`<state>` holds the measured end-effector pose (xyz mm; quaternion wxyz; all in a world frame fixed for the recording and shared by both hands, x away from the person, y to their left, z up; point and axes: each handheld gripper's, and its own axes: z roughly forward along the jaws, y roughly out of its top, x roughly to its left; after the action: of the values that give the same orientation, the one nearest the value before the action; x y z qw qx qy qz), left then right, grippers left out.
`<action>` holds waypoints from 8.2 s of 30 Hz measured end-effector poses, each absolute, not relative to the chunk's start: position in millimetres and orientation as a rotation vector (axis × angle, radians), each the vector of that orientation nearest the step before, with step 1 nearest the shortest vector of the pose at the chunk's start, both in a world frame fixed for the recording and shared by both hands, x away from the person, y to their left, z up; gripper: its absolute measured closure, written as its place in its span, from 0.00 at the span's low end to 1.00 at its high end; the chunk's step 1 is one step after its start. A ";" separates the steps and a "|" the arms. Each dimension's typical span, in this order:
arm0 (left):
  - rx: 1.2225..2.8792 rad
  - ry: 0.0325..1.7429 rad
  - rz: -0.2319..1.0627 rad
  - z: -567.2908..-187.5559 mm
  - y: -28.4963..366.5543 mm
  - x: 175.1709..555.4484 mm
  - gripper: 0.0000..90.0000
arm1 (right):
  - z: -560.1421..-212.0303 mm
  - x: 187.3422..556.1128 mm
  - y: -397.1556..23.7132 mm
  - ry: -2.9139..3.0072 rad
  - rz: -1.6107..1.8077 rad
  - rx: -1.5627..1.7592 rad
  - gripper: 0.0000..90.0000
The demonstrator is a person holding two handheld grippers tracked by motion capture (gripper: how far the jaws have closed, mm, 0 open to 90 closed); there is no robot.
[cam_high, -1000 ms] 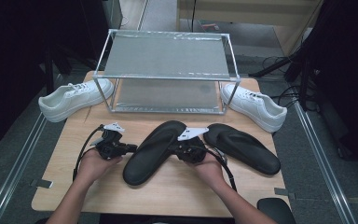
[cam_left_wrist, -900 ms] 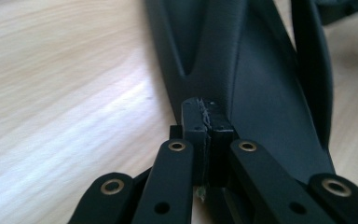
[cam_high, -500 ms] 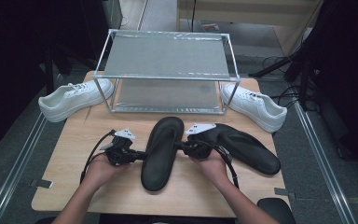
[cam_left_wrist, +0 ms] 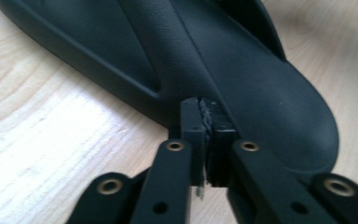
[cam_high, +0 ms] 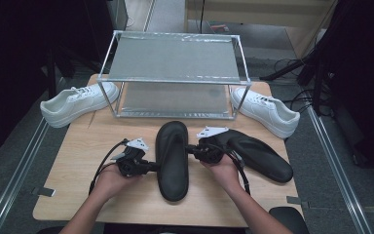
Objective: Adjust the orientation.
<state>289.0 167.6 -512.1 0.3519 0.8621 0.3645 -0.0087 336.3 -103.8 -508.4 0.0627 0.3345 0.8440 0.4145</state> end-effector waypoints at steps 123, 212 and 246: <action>2.167 0.847 0.026 -498.5 140.2 344.6 0.43 | -497.8 313.4 -271.1 2.332 1.320 1.247 0.55; 2.082 0.999 0.149 -502.7 202.1 296.5 0.43 | -503.0 372.3 -154.4 2.489 1.069 1.139 0.82; 2.069 0.991 0.084 -506.3 187.6 323.8 0.43 | -485.5 349.2 -212.1 2.416 1.249 1.274 0.96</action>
<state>323.8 187.6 -506.3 0.4106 0.8218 0.3937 0.0334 349.2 -212.1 -485.5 0.0690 0.4232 0.8024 0.4150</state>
